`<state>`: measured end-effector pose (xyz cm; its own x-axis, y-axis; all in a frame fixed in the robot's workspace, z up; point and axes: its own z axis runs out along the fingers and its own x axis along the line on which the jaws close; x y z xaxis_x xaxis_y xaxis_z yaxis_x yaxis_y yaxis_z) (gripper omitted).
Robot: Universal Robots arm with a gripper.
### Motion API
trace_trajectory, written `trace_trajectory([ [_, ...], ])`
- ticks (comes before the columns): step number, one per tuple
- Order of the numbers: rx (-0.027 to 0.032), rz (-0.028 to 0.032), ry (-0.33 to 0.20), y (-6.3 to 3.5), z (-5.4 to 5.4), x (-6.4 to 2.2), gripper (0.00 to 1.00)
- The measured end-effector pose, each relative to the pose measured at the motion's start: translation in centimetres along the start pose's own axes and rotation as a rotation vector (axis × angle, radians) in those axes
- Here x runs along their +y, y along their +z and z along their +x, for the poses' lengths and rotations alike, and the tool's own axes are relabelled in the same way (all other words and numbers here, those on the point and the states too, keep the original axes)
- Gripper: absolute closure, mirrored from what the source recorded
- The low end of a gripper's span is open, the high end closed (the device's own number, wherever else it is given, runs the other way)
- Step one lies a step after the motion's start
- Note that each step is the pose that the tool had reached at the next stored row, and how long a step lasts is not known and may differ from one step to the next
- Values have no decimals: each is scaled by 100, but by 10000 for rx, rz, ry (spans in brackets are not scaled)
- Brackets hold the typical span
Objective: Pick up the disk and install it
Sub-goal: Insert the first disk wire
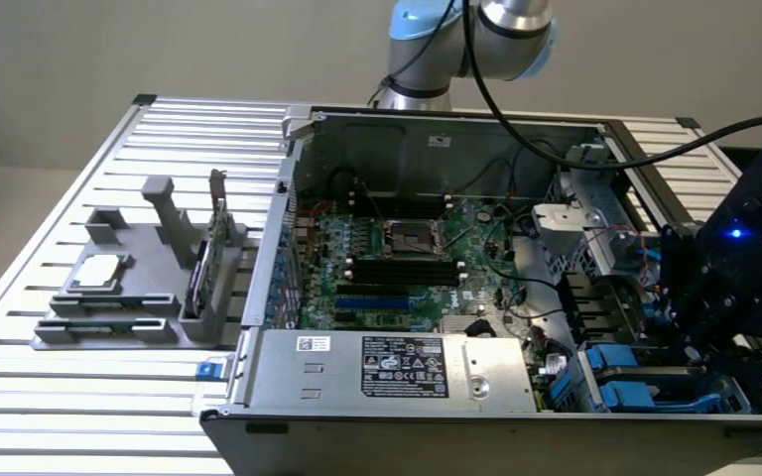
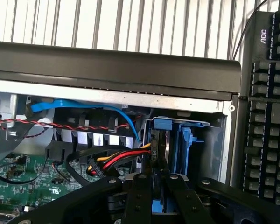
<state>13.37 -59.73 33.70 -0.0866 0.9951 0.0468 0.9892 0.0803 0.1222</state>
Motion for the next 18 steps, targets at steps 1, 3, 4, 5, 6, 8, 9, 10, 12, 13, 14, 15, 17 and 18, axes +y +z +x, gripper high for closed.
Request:
trace_trajectory([
  [1, -1, -3, 5, 1, 0, 0, 83],
  [3, -4, -12, 13, 2, 0, 0, 83],
  [4, -4, -17, 18, 3, 0, -1, 83],
  [5, -5, -23, 21, 4, 0, -1, 83],
  [6, -5, -28, 25, 6, 0, -1, 83],
  [8, -7, -43, 30, 9, 0, -1, 83],
  [9, -8, -52, 32, 10, 1, -1, 83],
  [10, -9, -61, 33, 11, 1, -1, 83],
  [12, -10, -72, 36, 12, 2, -1, 83],
  [13, -10, -75, 39, 13, 3, -1, 83],
  [14, -11, -76, 43, 12, 4, -2, 83],
  [15, -12, -77, 47, 12, 5, -3, 83],
  [17, -13, -77, 56, 12, 5, -6, 83],
  [18, -14, -77, 62, 11, 5, -7, 83],
])
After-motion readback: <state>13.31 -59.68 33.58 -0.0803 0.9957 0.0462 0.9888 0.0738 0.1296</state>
